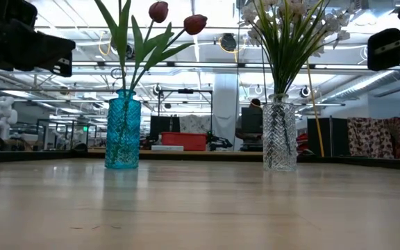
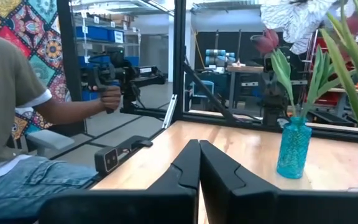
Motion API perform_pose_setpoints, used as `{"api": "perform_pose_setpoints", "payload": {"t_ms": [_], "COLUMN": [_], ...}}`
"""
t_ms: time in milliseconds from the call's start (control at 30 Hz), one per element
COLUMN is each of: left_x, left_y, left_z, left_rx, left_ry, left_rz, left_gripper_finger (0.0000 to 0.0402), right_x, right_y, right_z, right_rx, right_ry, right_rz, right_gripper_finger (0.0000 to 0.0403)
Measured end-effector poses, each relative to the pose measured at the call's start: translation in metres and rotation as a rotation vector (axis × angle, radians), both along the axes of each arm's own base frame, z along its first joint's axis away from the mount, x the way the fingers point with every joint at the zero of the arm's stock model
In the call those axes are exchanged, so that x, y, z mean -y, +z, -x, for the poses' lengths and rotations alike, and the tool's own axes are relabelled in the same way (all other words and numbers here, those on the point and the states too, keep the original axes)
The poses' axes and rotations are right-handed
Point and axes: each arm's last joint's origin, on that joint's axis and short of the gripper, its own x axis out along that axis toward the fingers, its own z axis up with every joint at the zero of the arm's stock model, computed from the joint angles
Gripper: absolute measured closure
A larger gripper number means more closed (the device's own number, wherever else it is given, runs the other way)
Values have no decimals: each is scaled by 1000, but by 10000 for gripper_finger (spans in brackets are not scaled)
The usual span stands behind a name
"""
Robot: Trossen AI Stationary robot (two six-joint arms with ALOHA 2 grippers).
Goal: Sort flowers into vase by color
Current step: Return to Home Position
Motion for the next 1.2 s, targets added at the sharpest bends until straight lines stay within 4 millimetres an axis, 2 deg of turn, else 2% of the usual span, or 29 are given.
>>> {"api": "perform_pose_setpoints", "payload": {"t_ms": [533,800,1200], "left_x": [-7,-8,-8], "left_y": [0,-1,-2], "left_z": [-1,-1,-1], "left_rx": [-2,-20,-23], "left_ry": [3,11,11], "left_rz": [27,33,34], "left_gripper_finger": [402,402,402], "right_x": [16,24,32], "right_y": [0,-7,-8], "right_z": [-10,-13,-16], "right_rx": [13,-56,-61], "right_ry": [-44,-132,-171], "right_rz": [18,14,55], "right_gripper_finger": [403,403,403]}}
